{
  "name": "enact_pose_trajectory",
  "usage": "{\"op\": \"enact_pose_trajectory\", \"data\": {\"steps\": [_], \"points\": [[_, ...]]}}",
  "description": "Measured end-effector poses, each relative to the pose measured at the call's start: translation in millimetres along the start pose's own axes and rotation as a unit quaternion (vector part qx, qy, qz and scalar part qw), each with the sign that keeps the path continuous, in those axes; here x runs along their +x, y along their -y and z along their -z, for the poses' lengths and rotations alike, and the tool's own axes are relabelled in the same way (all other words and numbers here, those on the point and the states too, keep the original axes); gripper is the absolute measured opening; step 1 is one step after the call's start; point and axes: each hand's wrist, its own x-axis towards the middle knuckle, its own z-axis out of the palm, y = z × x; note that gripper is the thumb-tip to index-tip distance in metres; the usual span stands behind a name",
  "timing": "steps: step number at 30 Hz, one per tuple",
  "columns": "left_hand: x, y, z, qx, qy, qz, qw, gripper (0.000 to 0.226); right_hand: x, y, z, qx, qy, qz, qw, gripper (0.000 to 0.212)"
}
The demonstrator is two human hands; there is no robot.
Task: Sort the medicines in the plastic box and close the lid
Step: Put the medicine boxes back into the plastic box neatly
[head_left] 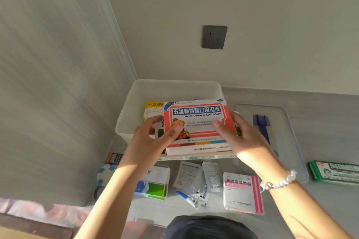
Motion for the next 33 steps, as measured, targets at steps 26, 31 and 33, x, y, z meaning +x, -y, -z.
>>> {"op": "enact_pose_trajectory", "data": {"steps": [26, 31, 33], "points": [[192, 49, 31, -0.096, 0.1, 0.144, 0.98, 0.024, 174, -18, -113, -0.015, -0.008, -0.197, 0.98, 0.071], [195, 53, 30, -0.104, 0.108, 0.148, 0.978, 0.004, 175, -16, -118, -0.026, -0.015, -0.202, 0.979, 0.07], [196, 52, 32, -0.098, 0.105, 0.149, 0.978, 0.002, 174, -15, -119, -0.033, -0.016, -0.202, 0.979, 0.072]]}}
